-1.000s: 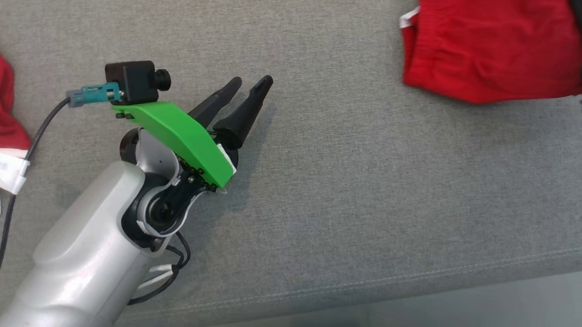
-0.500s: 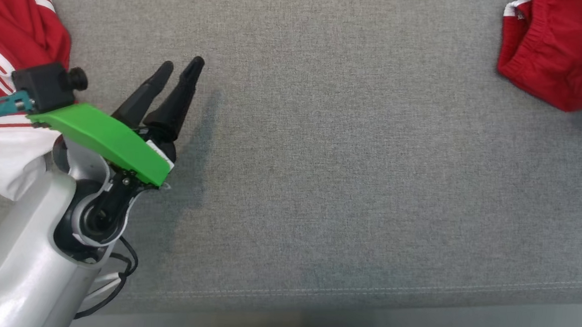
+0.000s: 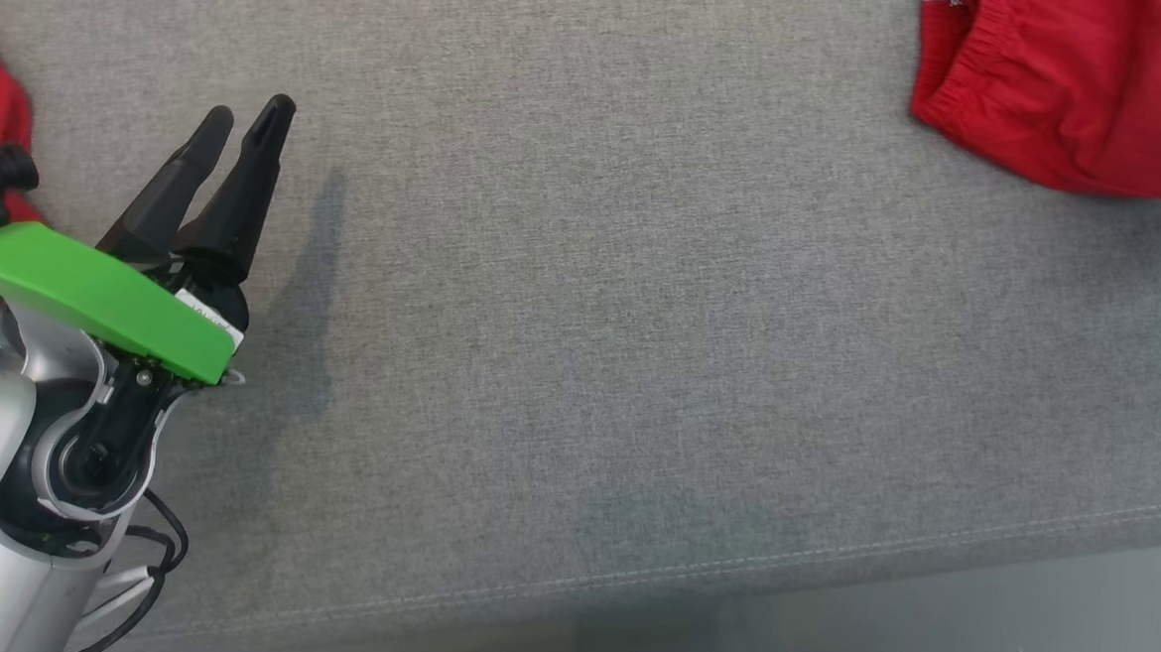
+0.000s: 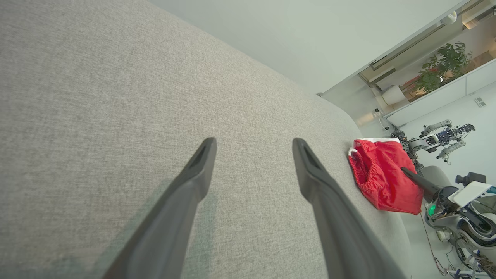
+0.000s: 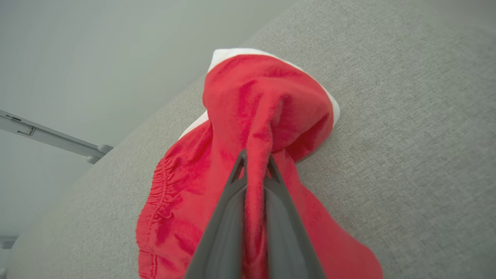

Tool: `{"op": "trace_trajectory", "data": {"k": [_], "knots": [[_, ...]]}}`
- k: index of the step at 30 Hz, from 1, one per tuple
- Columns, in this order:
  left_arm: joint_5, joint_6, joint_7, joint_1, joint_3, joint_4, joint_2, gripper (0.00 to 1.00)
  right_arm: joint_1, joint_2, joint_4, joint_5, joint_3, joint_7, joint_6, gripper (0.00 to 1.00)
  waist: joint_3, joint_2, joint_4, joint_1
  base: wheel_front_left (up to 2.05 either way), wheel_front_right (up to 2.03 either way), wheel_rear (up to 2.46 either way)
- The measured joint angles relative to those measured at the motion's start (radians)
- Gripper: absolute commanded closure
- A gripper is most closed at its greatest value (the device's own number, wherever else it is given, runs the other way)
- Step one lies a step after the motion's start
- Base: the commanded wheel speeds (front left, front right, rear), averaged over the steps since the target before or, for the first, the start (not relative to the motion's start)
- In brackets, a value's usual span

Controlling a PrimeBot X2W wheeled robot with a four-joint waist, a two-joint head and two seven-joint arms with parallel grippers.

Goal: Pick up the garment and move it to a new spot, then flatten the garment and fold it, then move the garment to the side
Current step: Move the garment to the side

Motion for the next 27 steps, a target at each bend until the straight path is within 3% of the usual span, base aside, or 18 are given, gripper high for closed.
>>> {"op": "trace_trajectory", "data": {"k": [21, 22, 23, 24, 27], "knots": [[-0.002, 0.018, 0.028, 0.093, 0.052, -0.099, 0.050, 0.00, 0.049, 0.032, 0.084, 0.023, -0.058, -0.114, -0.001, 1.00, 0.027, 0.0000, -0.083, 0.0000, 0.00, 0.00, 0.00], [-0.002, 0.018, 0.028, 0.097, 0.055, -0.102, 0.052, 0.00, 0.052, 0.031, 0.090, 0.023, -0.059, -0.119, -0.001, 0.81, 0.027, 0.0000, -0.085, 0.0000, 0.00, 0.00, 0.00], [-0.002, 0.018, 0.029, 0.103, 0.058, -0.105, 0.054, 0.00, 0.056, 0.030, 0.095, 0.022, -0.059, -0.122, -0.002, 0.47, 0.027, 0.0000, -0.086, 0.0000, 0.00, 0.00, 0.00], [-0.002, 0.018, 0.029, 0.108, 0.060, -0.107, 0.055, 0.00, 0.061, 0.028, 0.101, 0.020, -0.059, -0.127, -0.006, 0.00, 0.027, 0.0000, -0.088, 0.0000, 0.00, 0.00, 0.00], [-0.005, 0.018, 0.029, 0.126, 0.077, -0.109, 0.056, 0.00, 0.068, 0.020, 0.120, 0.010, -0.058, -0.140, -0.012, 0.00, 0.028, 0.0000, -0.093, 0.0000, 0.00, 0.00, 0.00]]}}
